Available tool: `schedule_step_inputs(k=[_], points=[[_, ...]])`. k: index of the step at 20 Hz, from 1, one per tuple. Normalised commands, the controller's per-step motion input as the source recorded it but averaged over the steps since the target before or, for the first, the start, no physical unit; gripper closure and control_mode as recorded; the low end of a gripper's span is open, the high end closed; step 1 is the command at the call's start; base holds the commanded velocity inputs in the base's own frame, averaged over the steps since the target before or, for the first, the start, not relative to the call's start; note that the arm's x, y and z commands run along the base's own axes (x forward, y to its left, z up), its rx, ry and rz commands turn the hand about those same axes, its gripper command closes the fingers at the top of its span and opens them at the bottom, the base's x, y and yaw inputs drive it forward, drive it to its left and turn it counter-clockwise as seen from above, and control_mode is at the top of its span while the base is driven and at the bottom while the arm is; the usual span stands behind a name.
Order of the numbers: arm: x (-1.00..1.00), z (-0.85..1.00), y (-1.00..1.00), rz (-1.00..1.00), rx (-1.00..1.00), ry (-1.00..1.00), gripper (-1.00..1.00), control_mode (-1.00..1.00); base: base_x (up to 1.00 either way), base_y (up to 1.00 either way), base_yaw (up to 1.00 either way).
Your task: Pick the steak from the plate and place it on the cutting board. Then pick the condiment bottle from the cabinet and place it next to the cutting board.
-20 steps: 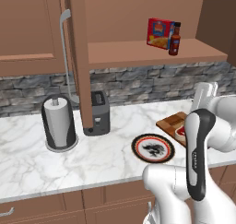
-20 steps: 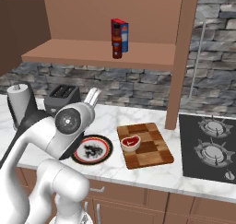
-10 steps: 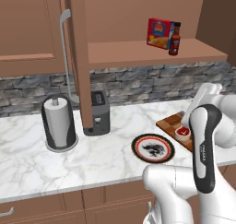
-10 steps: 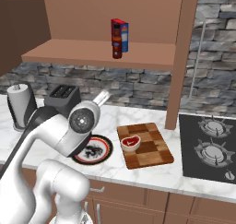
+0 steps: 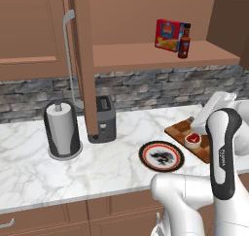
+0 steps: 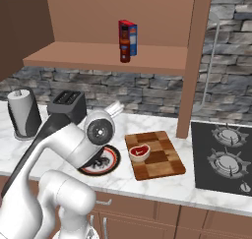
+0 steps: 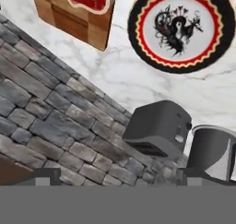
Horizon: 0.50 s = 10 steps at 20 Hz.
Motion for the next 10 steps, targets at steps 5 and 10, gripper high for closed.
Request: schedule_step_inputs(k=[5,10], points=[[0.05,-0.11,0.0,0.0,0.24,0.05,-1.0,-1.0,0.0,0.0,0.0],[0.0,-0.12,0.0,0.0,0.24,0.03,-1.0,-1.0,0.0,0.0,0.0]])
